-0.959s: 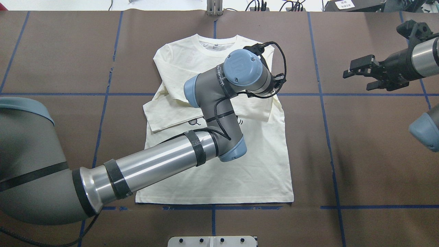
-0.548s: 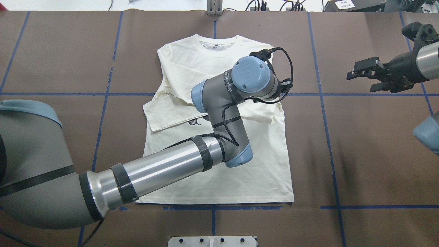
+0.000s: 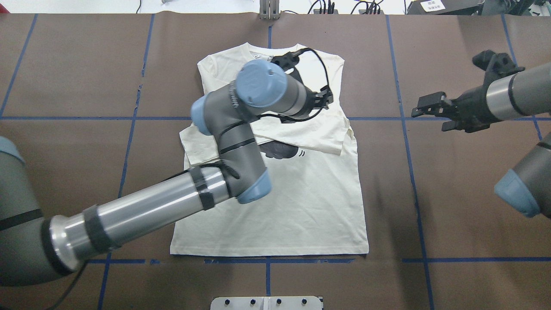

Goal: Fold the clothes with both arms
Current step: 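Fold the held sleeve across the chest with the left gripper, then release the sleeve with the left gripper while the right gripper moves to the hem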

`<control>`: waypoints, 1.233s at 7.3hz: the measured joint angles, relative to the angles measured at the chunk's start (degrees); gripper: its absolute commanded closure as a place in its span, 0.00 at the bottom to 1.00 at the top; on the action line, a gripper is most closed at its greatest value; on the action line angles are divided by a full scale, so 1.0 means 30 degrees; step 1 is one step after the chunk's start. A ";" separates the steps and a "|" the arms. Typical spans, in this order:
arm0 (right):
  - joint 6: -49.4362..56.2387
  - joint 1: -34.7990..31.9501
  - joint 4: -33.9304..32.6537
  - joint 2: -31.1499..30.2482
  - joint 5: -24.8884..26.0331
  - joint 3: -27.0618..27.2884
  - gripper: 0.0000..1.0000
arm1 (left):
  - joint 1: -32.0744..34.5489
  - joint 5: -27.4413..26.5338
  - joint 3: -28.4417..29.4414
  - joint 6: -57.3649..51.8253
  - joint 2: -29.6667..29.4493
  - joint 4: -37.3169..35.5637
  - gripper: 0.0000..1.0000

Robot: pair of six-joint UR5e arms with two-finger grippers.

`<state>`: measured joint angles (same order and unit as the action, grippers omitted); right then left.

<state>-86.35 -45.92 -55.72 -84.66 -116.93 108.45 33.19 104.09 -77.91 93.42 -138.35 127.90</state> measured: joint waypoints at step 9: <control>-1.0326 1.4739 -0.6655 -0.0231 1.4058 0.3414 0.31 | 0.0496 0.2082 -0.6882 -0.0532 0.7116 -0.1752 0.38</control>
<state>-117.33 -1.70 -75.68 -85.35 -74.76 118.69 34.67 110.34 -98.55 91.82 -117.01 122.64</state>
